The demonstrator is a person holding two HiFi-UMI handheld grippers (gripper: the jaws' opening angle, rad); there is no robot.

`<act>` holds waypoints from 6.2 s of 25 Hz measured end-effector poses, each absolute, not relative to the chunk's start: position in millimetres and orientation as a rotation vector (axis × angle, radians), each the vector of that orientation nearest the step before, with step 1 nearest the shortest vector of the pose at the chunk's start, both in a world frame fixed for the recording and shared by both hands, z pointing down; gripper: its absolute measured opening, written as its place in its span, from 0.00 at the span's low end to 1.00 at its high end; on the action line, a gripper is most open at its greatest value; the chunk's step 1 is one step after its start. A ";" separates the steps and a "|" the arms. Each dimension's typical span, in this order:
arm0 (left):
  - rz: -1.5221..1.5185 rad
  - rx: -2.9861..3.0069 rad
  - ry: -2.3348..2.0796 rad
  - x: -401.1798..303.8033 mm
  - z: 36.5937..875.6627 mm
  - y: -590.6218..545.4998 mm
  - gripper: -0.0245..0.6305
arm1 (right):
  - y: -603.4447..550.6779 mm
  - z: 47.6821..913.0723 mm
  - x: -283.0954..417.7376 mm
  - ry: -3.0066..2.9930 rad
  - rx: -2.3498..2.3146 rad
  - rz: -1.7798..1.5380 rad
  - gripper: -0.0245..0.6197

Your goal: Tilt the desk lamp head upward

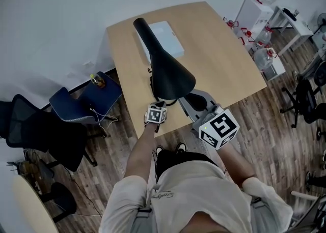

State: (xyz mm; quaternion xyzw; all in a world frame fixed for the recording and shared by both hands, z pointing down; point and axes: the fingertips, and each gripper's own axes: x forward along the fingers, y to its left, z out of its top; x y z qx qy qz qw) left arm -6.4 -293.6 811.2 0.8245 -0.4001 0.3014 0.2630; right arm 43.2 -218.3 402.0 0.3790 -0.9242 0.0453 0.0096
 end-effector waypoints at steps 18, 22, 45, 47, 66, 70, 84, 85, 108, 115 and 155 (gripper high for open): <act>0.918 2.220 -1.035 -6.3 817.9 -293.8 0.06 | -217.9 345.3 36.6 -2.908 1.107 0.088 0.03; 0.929 2.211 -1.023 -5.7 818.6 -294.3 0.06 | -223.8 335.9 33.1 -2.926 1.097 0.132 0.03; 0.977 2.256 -0.960 -4.7 816.5 -292.5 0.06 | -241.7 276.5 23.5 -2.873 1.106 -0.040 0.03; 0.983 2.261 -0.962 -4.5 817.7 -293.1 0.06 | -244.0 274.3 22.6 -2.868 1.102 -0.046 0.03; 0.981 2.267 -0.922 -3.4 817.0 -292.7 0.06 | -263.8 246.5 19.4 -2.864 1.063 -0.049 0.03; 0.976 2.267 -0.917 -1.6 816.2 -291.8 0.06 | -265.5 245.6 18.9 -2.859 1.051 -0.056 0.03; 0.898 2.260 -0.936 -4.0 815.2 -292.8 0.06 | -255.4 266.8 29.3 -2.884 1.092 0.013 0.03; 0.873 2.254 -0.938 -4.9 814.4 -292.4 0.06 | -254.1 271.0 31.0 -2.884 1.097 0.024 0.03; 0.707 2.522 -1.032 -21.4 613.1 -243.4 0.06 | -229.0 447.7 87.7 -2.636 1.327 0.256 0.03; 0.596 2.587 -1.033 -29.3 543.8 -219.1 0.06 | -215.1 462.1 89.5 -2.656 1.438 0.266 0.03; 0.220 2.682 -1.230 -53.9 424.4 -192.2 0.06 | -166.0 396.5 60.5 -2.756 1.427 0.084 0.03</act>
